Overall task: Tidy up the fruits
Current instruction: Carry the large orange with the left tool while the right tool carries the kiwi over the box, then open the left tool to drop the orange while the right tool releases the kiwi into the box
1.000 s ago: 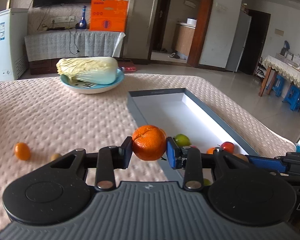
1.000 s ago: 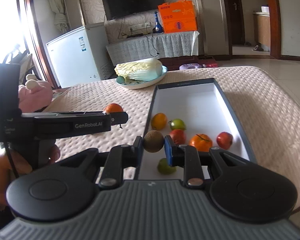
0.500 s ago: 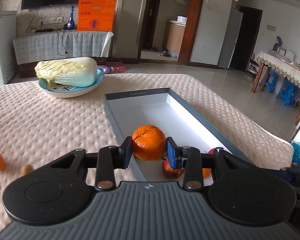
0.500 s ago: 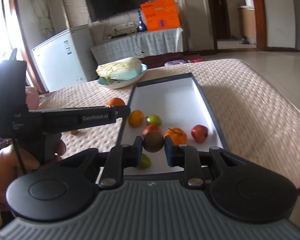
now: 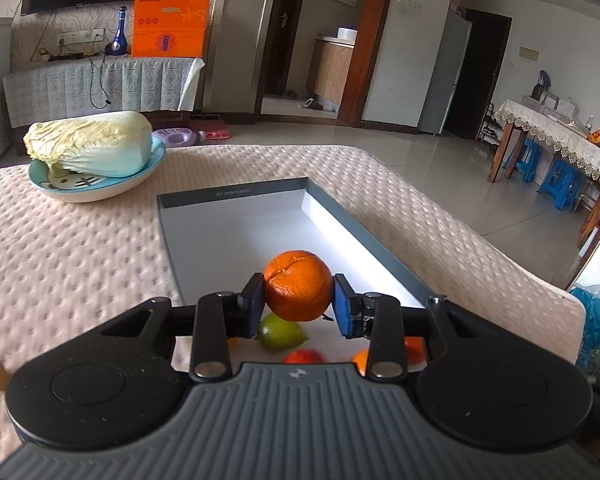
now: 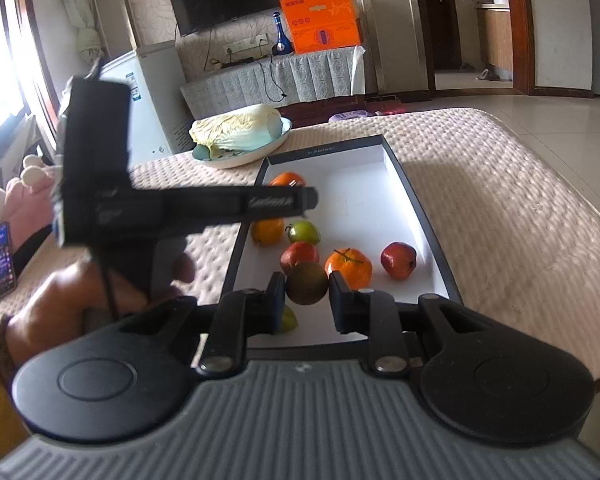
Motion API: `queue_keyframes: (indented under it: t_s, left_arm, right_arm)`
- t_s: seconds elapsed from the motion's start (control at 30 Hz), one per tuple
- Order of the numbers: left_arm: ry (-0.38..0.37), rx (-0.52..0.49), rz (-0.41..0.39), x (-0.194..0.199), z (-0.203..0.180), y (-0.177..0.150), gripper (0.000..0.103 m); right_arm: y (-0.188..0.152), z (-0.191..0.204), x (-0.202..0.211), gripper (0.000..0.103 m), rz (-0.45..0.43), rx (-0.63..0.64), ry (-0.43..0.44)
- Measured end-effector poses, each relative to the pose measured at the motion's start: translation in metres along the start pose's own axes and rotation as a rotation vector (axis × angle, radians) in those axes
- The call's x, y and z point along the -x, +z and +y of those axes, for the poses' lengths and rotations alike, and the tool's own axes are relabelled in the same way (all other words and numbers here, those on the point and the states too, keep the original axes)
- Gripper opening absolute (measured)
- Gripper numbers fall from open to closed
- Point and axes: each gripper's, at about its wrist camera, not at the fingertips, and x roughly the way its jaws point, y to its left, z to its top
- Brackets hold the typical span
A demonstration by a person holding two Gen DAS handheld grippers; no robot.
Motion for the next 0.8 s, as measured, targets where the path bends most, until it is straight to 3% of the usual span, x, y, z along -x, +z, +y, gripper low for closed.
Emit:
queue_keyframes:
  t_s: [0.6,0.67,0.73,0.8]
  left_arm:
    - [-0.028,-0.022,0.014,-0.021,-0.004,0.007,0.042]
    - [-0.026,-0.023,0.01,-0.019,-0.004,0.007,0.048]
    - [-0.022,-0.029,-0.009,-0.015,-0.005,0.006,0.062]
    - [-0.028,-0.043,-0.025,-0.01,-0.008,0.006,0.066]
  right_arm:
    - [-0.002,0.009,-0.015,0.026,0.036,0.011,-0.001]
    - [-0.002,0.009,-0.017,0.026,0.038,0.012,-0.004]
    - [-0.001,0.008,-0.019,0.026,0.035,0.014,-0.009]
    - [0.0,0.007,-0.021,0.026,0.032,0.012,-0.016]
